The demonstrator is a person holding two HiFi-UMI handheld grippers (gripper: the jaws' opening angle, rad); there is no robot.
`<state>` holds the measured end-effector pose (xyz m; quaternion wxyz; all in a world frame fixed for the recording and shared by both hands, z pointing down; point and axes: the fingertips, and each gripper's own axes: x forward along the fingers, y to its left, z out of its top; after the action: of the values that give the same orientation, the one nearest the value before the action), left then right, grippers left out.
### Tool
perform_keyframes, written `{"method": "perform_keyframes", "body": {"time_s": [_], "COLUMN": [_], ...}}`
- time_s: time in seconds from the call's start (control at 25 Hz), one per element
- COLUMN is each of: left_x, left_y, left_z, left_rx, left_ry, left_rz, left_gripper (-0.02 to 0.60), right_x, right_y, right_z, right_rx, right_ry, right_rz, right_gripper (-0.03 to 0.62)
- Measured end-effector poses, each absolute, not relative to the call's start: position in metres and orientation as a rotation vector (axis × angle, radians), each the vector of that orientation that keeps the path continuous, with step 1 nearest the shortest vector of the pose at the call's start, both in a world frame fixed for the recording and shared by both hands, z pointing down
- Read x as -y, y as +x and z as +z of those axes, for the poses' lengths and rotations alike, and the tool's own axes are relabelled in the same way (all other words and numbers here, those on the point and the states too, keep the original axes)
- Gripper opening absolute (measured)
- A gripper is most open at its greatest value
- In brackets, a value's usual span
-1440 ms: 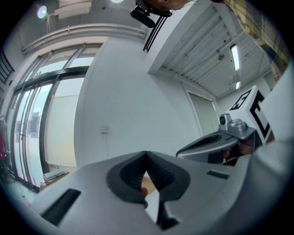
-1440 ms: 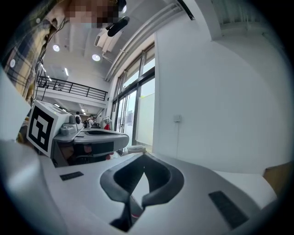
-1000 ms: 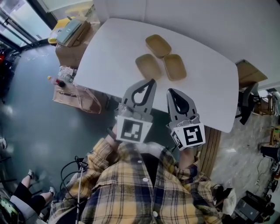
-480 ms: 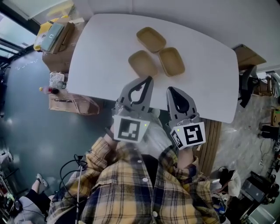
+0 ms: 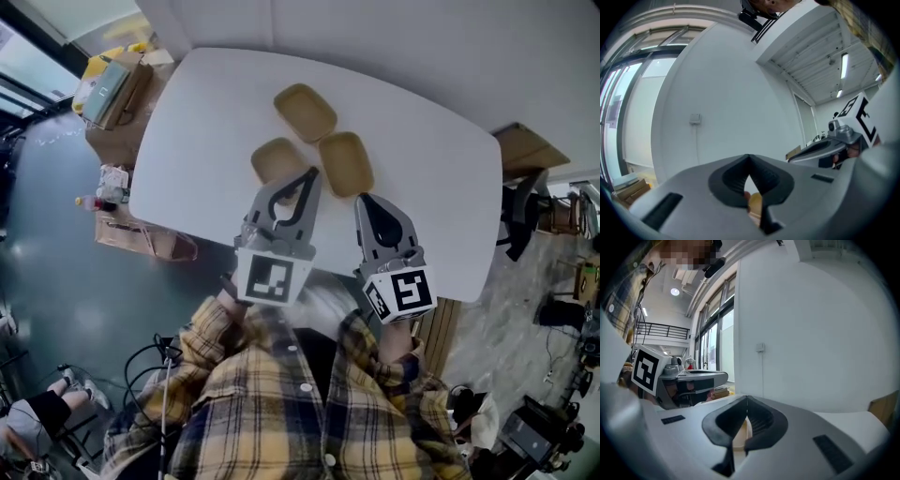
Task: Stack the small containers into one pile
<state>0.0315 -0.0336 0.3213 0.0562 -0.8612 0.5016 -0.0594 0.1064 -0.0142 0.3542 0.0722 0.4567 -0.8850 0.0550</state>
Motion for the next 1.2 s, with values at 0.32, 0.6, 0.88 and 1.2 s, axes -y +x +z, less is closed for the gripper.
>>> {"method": "perform_keyframes", "body": {"time_s": [0.32,0.6,0.88,1.2], "left_x": [0.079,0.105,0.129,0.152], "left_y": [0.049,0.04,0.03,0.016], "left_z": [0.31,0.313,0.315,0.326], "left_rx": [-1.595,-1.606,-1.547,-1.558], "left_ry": [-2.529,-2.539,-2.572,-2.625], "left_rz": [-0.182,-0.233,-0.23,-0.204], "left_gripper": [0.018,0.017,0.017,0.017], "right_x": [0.083,0.115,0.138,0.162], "right_y": [0.129,0.126,0.113,0.09], "right_z": [0.344,0.339,0.335,0.328], "right_rx": [2.747,2.763,2.727,2.703], "right_ry": [1.288,1.304,1.344,1.278], "right_rz": [0.139,0.164,0.158,0.089], "right_gripper": [0.015,0.015,0.015,0.015]}}
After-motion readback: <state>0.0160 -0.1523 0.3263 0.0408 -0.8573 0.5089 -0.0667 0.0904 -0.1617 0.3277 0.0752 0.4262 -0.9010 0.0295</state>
